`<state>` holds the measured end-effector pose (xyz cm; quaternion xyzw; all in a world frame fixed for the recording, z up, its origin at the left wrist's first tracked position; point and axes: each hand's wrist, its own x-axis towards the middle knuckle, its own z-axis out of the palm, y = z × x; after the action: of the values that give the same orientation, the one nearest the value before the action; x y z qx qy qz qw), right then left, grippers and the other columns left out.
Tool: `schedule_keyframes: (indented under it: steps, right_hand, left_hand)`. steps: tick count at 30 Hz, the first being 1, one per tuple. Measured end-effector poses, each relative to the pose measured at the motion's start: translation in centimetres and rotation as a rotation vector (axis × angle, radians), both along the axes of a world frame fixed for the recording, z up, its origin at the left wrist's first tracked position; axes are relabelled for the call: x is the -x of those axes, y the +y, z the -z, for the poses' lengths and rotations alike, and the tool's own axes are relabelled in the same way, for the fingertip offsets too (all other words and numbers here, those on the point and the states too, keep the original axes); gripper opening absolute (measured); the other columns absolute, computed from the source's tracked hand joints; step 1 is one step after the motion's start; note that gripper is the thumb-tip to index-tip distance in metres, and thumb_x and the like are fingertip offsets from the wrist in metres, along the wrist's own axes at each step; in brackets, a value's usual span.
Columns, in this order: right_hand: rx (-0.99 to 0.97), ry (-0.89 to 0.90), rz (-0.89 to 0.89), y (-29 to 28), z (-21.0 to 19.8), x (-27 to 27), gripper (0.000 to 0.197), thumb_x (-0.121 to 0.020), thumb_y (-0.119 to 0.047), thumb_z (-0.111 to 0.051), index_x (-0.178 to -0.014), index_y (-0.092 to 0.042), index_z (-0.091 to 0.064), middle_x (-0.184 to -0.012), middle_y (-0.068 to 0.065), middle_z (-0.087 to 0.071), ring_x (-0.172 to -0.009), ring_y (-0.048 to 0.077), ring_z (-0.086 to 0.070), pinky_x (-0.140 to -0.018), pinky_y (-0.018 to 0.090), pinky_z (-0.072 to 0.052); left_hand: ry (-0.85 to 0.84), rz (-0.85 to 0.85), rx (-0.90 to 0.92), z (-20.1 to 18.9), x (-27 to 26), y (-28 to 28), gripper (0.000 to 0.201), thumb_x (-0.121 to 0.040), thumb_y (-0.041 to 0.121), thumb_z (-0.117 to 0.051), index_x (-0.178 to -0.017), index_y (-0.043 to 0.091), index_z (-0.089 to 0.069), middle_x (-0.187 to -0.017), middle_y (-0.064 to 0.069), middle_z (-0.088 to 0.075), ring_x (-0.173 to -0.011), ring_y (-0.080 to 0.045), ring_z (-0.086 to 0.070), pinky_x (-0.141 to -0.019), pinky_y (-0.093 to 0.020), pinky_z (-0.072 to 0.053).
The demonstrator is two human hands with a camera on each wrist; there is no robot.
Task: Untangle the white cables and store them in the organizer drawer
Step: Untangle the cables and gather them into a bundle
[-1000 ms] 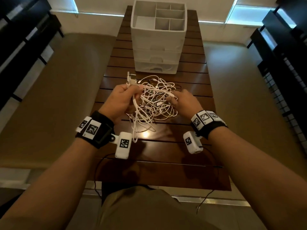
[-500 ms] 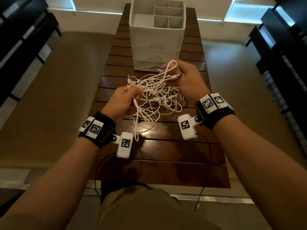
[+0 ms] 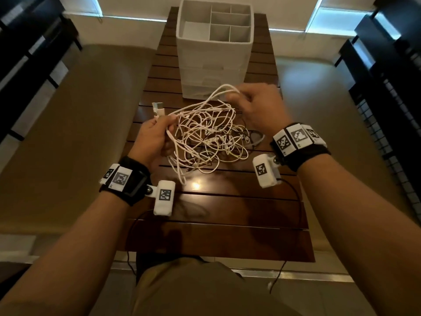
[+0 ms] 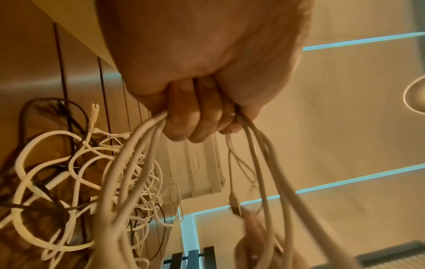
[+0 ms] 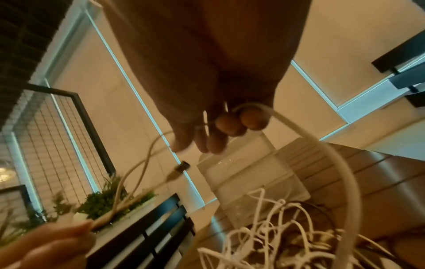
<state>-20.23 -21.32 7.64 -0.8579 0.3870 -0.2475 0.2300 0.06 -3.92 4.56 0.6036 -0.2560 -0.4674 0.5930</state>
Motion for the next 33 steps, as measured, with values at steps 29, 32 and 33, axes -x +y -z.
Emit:
schedule_keyframes:
  steps: [29, 32, 33]
  right_hand:
    - [-0.249, -0.327, -0.034, 3.0, 3.1, 2.9, 0.017, -0.099, -0.018, -0.065, -0.101, -0.015, -0.082, -0.114, -0.004, -0.075, -0.091, 0.001, -0.068, -0.085, 0.022, -0.053]
    - [-0.461, -0.54, -0.071, 3.7, 1.1, 2.2, 0.021, -0.103, -0.019, -0.06, -0.098, -0.025, -0.08, -0.103, 0.015, -0.077, -0.093, 0.031, -0.075, -0.081, 0.045, -0.063]
    - [-0.498, -0.579, -0.095, 4.0, 0.2, 1.9, 0.022, -0.104, -0.02, -0.059, -0.091, -0.024, -0.076, -0.102, 0.019, -0.076, -0.094, 0.039, -0.074, -0.08, 0.052, -0.062]
  left_hand:
    - [0.041, -0.054, -0.01, 1.0, -0.5, 0.6, 0.042, -0.107, 0.025, -0.052, -0.065, 0.02, -0.045, -0.052, 0.005, -0.03, -0.041, -0.009, -0.025, -0.043, -0.024, -0.016]
    - [0.015, -0.026, -0.009, 0.8, -0.2, 0.4, 0.043, -0.107, 0.026, -0.051, -0.065, 0.02, -0.045, -0.053, 0.005, -0.03, -0.041, -0.01, -0.025, -0.044, -0.026, -0.016]
    - [0.014, -0.021, -0.006, 0.7, -0.1, 0.4, 0.043, -0.107, 0.026, -0.051, -0.065, 0.021, -0.045, -0.053, 0.005, -0.03, -0.041, -0.009, -0.024, -0.045, -0.026, -0.016]
